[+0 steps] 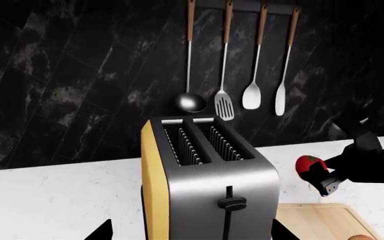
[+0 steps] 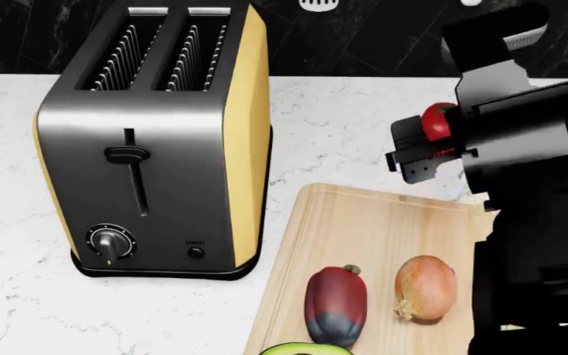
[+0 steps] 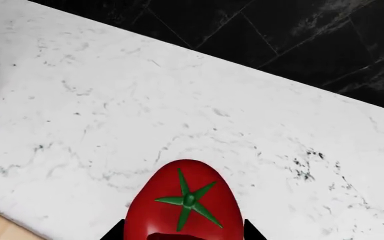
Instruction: Place the avocado, onion, tomato and bell pepper on the cutting board.
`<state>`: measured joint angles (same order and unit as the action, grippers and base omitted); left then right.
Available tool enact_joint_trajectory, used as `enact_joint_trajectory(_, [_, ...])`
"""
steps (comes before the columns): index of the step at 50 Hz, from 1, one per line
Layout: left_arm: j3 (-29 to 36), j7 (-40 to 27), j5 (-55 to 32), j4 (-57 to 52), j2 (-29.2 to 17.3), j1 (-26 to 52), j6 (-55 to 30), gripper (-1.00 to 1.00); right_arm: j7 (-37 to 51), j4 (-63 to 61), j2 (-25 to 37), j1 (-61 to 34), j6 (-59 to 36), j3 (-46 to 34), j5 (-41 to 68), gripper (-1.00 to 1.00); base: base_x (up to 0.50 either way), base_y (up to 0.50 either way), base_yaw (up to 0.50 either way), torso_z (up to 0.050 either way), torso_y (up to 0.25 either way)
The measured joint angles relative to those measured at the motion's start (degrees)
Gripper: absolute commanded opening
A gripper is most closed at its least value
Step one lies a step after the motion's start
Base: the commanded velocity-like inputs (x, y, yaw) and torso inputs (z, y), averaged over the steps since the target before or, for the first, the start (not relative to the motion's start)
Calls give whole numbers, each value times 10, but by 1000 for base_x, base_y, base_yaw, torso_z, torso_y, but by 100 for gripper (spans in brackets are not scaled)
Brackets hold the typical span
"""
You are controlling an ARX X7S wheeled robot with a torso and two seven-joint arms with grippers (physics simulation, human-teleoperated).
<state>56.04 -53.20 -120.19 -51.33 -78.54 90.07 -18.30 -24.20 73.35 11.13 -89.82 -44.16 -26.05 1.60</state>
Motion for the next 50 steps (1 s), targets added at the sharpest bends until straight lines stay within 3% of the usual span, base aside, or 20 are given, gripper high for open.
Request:
enact_joint_trajectory(19, [-16,19,-6,-5,-19,3,7,100,-52,-572,143,82,-335,4,51,-100,0,0,0,0,0])
enact_joint_trajectory(23, [-21,22,-10,-4,-20,7,5,100,56,-656,205,68,-377,-3,185,-100,0,0,0,0,0])
enact_joint_trajectory(37, [-42,22,-33,-12,-33,27,-1,100,491,-844,399,2,-419,-48,838,-100,0,0,0,0,0])
enact_joint_trajectory(43, [-48,22,-38,-15,-38,31,-2,100,600,-899,462,-21,-406,-71,1012,-100,0,0,0,0,0])
enact_joint_trajectory(50, [-51,22,-38,-12,-37,33,-8,100,675,-948,512,-34,-391,-92,1141,-100,0,0,0,0,0])
